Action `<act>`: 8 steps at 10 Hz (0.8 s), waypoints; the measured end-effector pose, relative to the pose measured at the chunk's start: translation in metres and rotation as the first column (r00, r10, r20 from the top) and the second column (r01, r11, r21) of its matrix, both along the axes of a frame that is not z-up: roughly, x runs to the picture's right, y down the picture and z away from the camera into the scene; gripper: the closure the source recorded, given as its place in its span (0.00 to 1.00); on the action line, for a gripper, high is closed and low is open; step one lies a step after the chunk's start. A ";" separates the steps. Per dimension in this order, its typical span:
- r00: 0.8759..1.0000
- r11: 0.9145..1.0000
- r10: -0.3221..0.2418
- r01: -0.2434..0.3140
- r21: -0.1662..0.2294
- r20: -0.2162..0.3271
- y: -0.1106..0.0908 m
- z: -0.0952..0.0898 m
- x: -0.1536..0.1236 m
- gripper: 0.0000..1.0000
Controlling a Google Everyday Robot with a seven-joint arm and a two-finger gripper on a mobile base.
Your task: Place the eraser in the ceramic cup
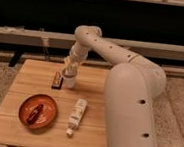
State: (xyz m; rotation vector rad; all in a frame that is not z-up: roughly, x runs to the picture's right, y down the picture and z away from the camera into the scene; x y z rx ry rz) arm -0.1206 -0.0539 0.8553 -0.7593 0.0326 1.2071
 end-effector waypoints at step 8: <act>1.000 1.000 -0.002 0.002 0.010 0.007 0.006 -0.006 0.000 0.35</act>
